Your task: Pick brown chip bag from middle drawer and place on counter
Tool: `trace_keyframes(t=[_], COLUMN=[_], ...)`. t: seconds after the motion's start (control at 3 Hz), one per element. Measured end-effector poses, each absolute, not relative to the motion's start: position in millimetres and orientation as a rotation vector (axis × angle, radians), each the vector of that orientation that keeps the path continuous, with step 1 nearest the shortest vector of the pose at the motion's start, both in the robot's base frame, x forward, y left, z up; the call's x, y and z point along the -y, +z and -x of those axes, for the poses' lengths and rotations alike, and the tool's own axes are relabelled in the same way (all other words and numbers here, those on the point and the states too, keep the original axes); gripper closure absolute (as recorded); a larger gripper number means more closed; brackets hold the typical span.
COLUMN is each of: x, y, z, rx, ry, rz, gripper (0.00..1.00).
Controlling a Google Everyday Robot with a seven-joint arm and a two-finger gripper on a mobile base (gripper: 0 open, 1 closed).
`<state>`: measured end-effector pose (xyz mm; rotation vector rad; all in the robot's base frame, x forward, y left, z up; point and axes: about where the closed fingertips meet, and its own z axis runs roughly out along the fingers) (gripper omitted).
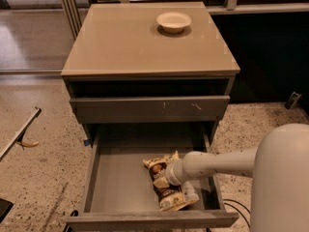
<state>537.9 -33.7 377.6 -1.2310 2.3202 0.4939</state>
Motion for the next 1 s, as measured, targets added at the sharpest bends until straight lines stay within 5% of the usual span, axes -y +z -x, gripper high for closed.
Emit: trace_keyframes(t=[0.33, 0.67, 1.0], x=[34, 34, 46], y=[384, 390, 430], z=[-538, -538, -528], rx=[-2.321, -2.321, -2.311], ry=[0.495, 0.495, 0.468], rz=[1.231, 1.231, 1.219], gripper=[0.87, 1.0, 1.0])
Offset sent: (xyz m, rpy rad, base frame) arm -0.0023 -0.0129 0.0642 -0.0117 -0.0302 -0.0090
